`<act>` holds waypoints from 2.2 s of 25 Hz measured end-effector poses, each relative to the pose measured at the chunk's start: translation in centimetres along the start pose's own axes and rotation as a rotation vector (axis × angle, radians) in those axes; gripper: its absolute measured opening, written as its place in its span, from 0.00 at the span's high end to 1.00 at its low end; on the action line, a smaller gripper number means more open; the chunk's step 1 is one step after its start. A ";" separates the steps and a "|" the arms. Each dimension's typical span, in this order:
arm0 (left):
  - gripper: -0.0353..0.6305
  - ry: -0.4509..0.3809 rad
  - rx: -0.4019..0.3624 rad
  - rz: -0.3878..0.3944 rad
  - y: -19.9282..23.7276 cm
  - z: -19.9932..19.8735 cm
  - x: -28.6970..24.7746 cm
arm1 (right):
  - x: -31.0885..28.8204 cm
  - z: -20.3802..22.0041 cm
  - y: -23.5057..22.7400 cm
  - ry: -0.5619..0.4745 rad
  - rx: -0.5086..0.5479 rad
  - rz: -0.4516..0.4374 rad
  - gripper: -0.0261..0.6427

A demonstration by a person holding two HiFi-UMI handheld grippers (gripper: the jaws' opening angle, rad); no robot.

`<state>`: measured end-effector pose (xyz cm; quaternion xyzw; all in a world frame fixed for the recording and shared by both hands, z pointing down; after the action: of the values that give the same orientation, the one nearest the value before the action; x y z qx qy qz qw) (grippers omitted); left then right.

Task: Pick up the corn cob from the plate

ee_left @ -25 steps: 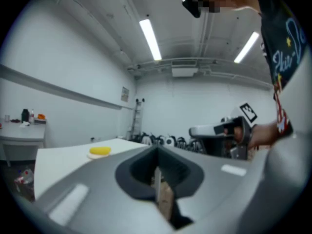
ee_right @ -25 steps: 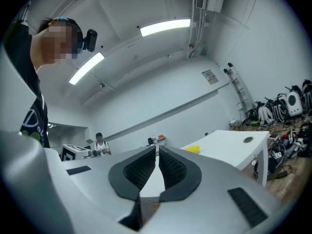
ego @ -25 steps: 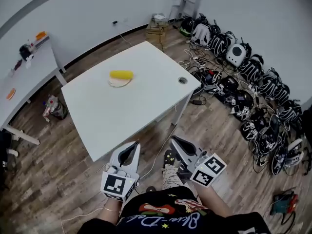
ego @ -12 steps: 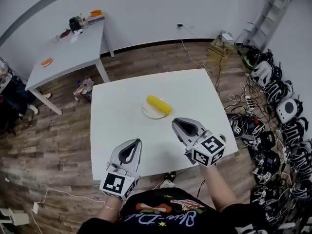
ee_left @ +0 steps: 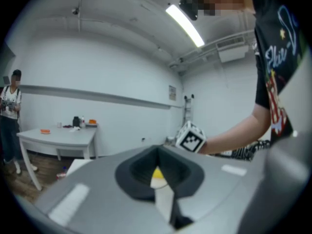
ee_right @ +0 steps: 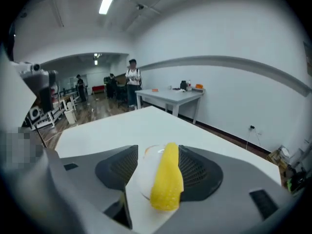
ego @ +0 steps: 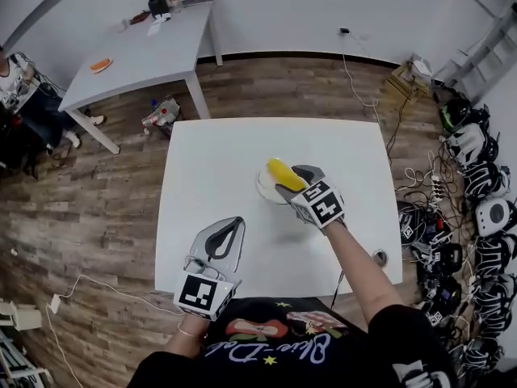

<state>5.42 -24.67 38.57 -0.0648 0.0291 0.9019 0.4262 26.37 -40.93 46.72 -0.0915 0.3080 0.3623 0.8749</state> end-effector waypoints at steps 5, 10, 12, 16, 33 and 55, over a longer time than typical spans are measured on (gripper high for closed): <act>0.95 -0.016 0.041 -0.005 2.0 -0.4 -1.8 | -5.5 1.0 -1.5 0.212 0.010 -0.019 0.57; 0.95 -0.001 0.050 -0.005 3.0 -0.2 -2.8 | -7.7 2.3 -2.4 0.308 0.011 -0.019 0.56; 0.95 0.005 0.055 -0.002 3.3 0.1 -2.9 | -8.1 3.0 -2.5 0.308 -0.040 -0.039 0.56; 0.95 0.014 0.063 0.012 3.9 0.3 -2.9 | -8.1 2.9 -3.1 0.283 -0.119 -0.041 0.57; 0.95 -0.044 -0.001 0.062 4.2 -1.5 -2.3 | 9.8 -2.5 5.3 -0.650 -0.236 -0.039 0.57; 0.95 -0.033 -0.021 0.083 3.7 -1.8 -2.0 | 12.2 -2.6 5.9 -0.687 -0.278 -0.017 0.57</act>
<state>3.95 -28.71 37.08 -0.0531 0.0152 0.9200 0.3879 27.72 -30.67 37.65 -0.0853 -0.0567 0.4029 0.9095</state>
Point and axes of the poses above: the fingertips, and each gripper's own axes: x backward along the fingers, y to its left, z out of its underside, the point moved 10 cm from there along x, backward along the fingers, and after that the axes turned 3 degrees about z, right-handed, at the moved point
